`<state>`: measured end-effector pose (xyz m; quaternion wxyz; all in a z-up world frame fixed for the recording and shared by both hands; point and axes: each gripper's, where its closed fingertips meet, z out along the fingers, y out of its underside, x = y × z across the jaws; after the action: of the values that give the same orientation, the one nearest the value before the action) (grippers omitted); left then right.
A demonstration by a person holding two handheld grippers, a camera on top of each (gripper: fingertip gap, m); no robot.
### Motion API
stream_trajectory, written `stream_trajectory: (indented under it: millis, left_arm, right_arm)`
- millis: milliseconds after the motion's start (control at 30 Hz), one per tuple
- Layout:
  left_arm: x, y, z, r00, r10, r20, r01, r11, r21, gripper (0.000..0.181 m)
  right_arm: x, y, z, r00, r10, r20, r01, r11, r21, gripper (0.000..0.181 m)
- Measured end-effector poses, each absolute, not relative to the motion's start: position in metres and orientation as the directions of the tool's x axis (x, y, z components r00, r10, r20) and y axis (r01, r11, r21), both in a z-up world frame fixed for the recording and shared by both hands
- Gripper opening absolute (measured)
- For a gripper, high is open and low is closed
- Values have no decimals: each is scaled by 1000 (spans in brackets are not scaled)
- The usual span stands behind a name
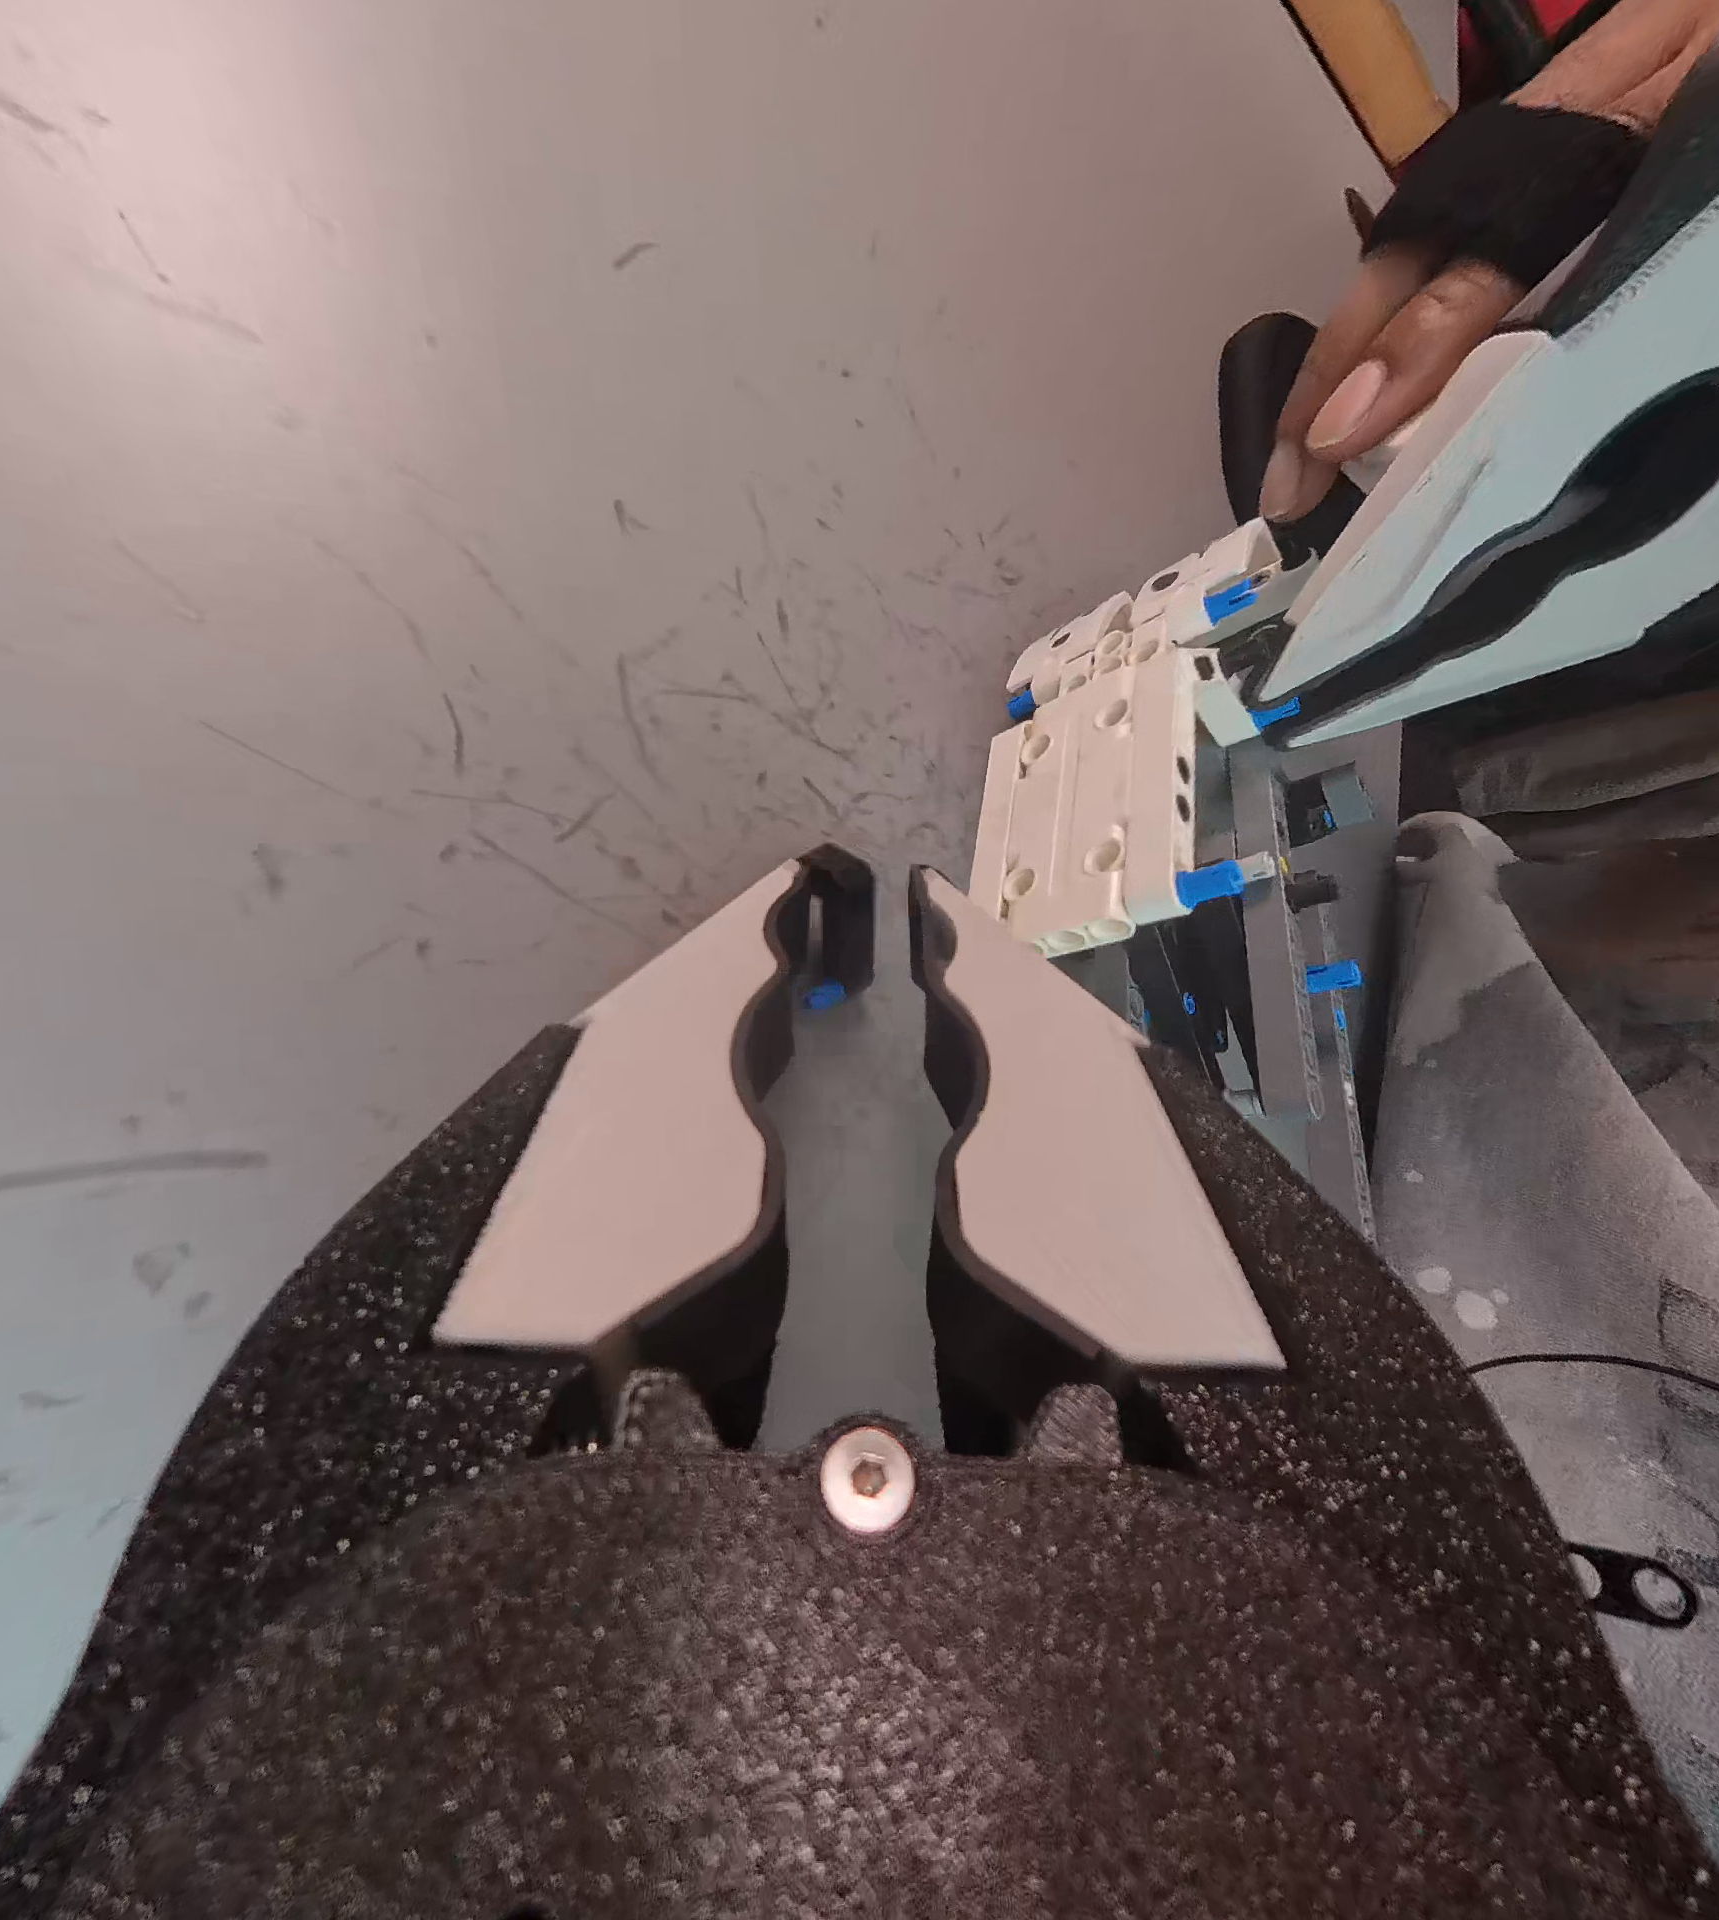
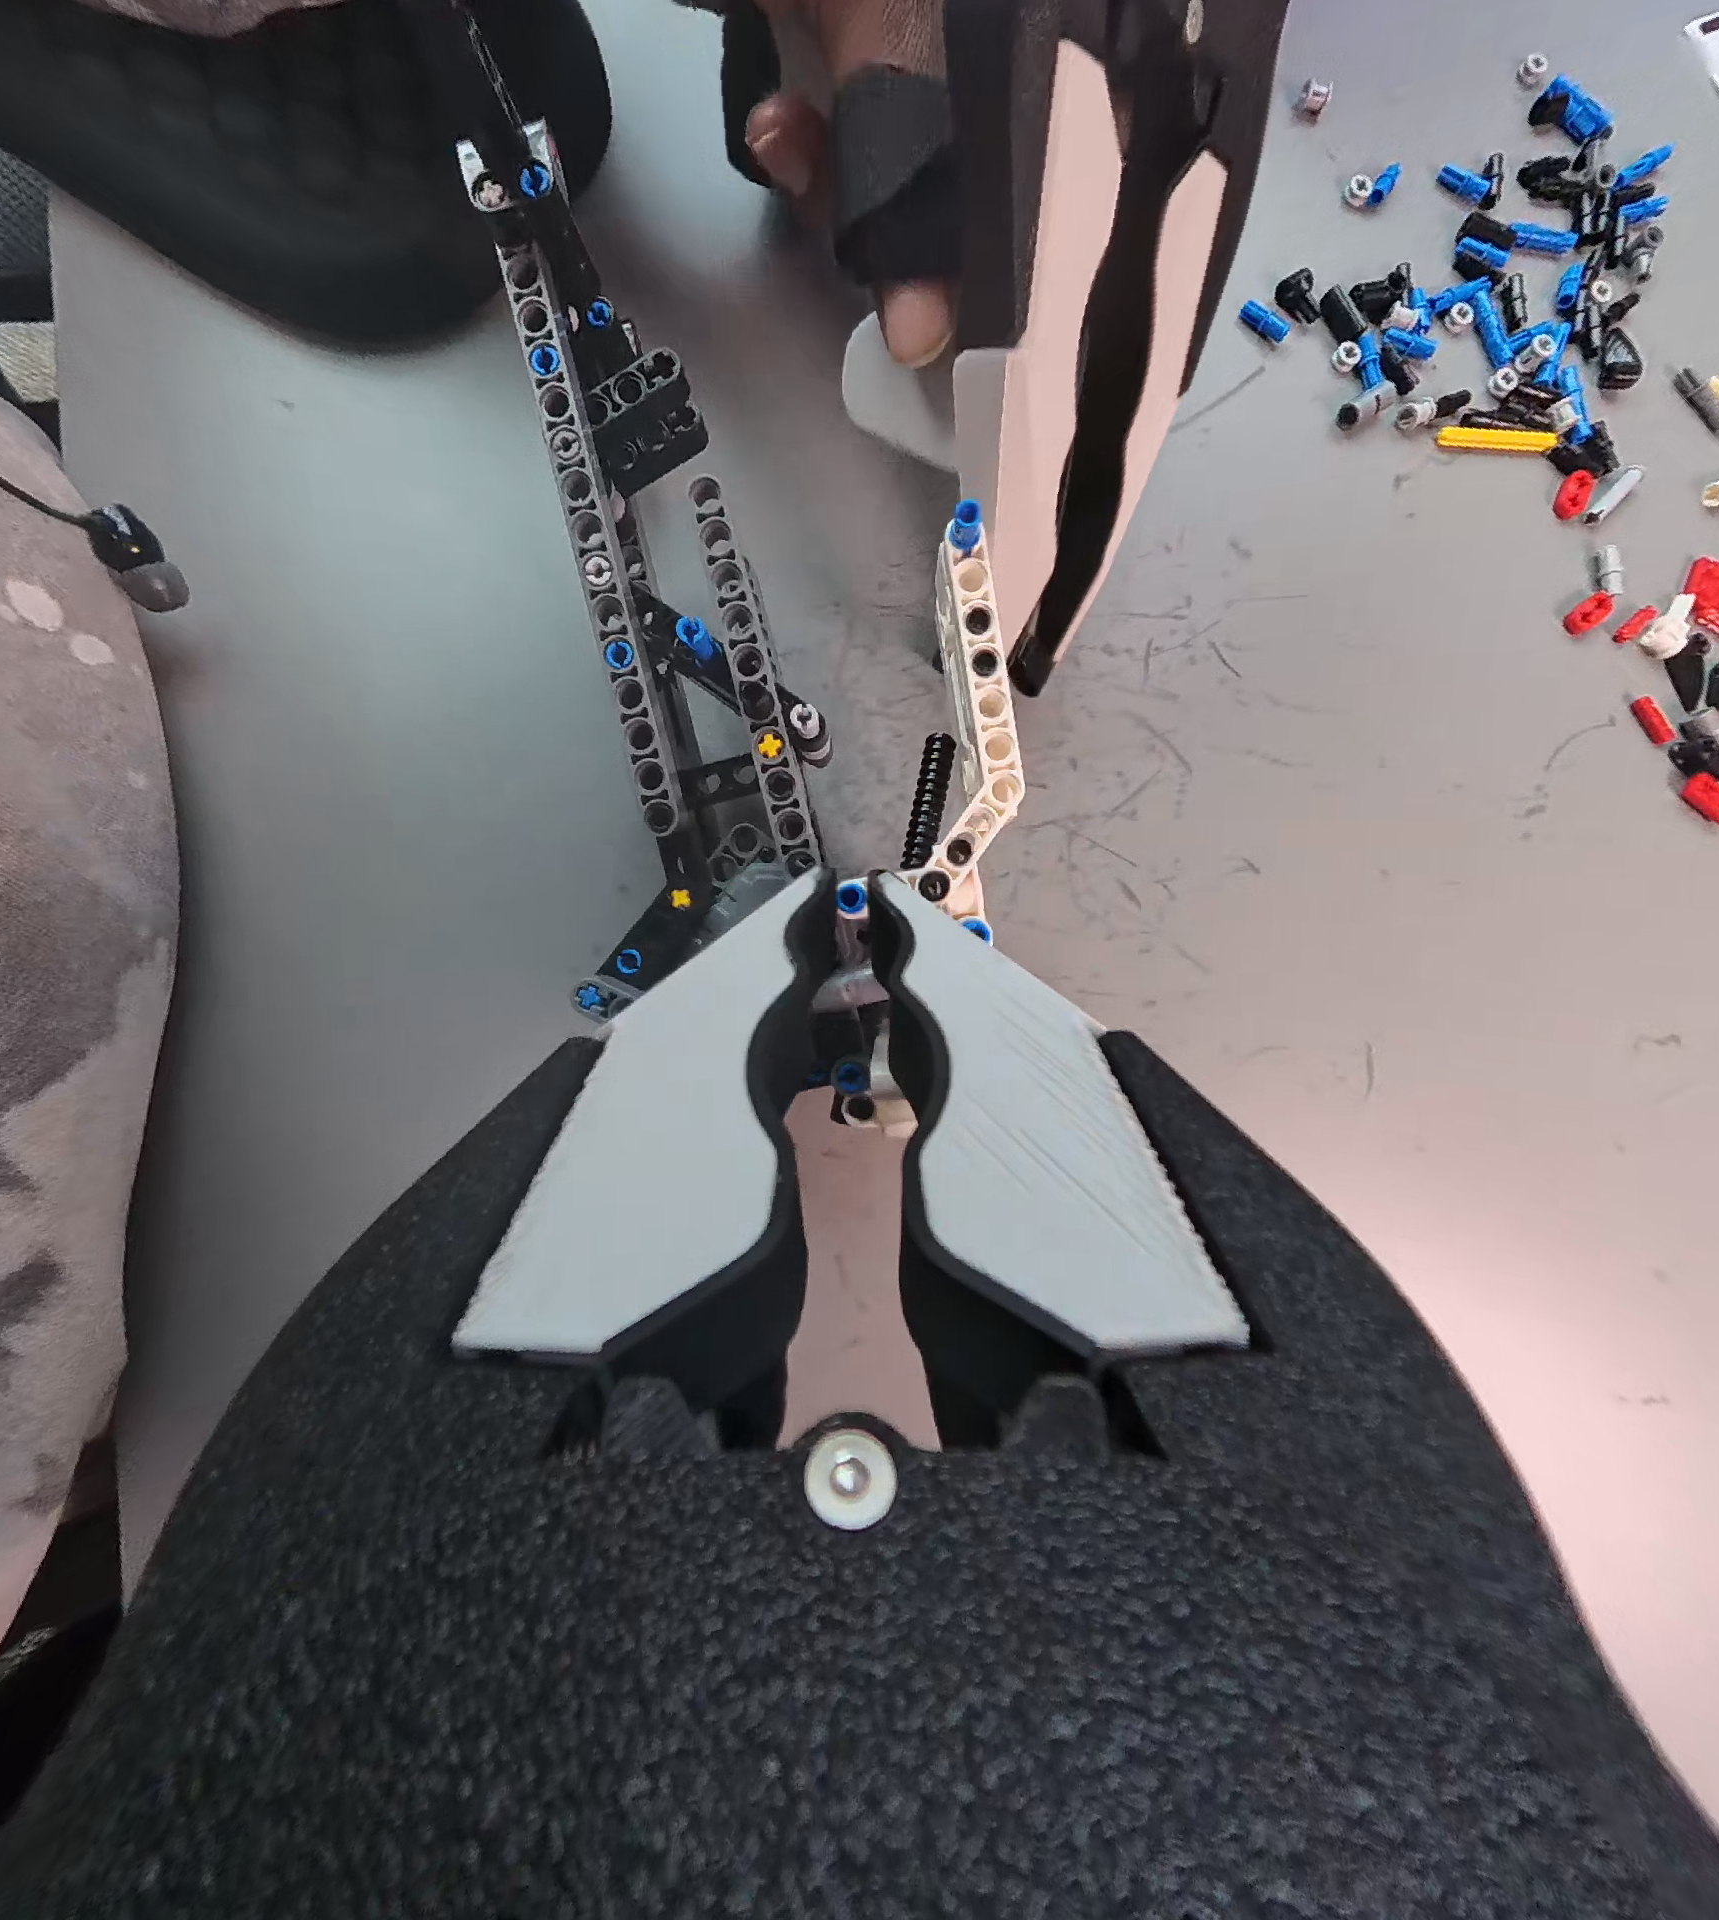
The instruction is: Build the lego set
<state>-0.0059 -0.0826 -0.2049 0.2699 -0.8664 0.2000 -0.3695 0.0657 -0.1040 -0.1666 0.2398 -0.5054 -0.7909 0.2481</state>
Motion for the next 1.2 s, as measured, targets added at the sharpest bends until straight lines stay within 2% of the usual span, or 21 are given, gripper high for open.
stream_trajectory:
  millis: [233, 433, 533, 633, 833, 1200]
  left_arm:
    - [5, -93, -153, 500, -767, 402, -179, -545, -819, 27]
    - [16, -108, -135, 388, -840, 378, -175, -470, -865, 42]
    - [34, -108, -132, 378, -848, 371, -172, -458, -872, 45]
    - [53, -103, -149, 423, -846, 325, -259, -457, -851, 43]
    - [64, -88, -174, 506, -824, 257, -378, -479, -792, 34]
    - [69, -78, -183, 548, -835, 53, -511, -384, -769, 14]
  right_arm:
    - [69, -101, -166, -425, 892, 154, 609, 407, -680, 4]
    - [72, -100, -166, -491, 858, 148, 559, 441, -702, 3]
    - [72, -101, -166, -517, 842, 154, 547, 463, -698, 4]
    - [72, -101, -166, -533, 833, 148, 558, 478, -679, 4]
    - [73, -99, -166, -529, 837, 143, 595, 485, -641, 4]
    - [83, -93, -166, -488, 852, 190, 648, 500, -574, 6]
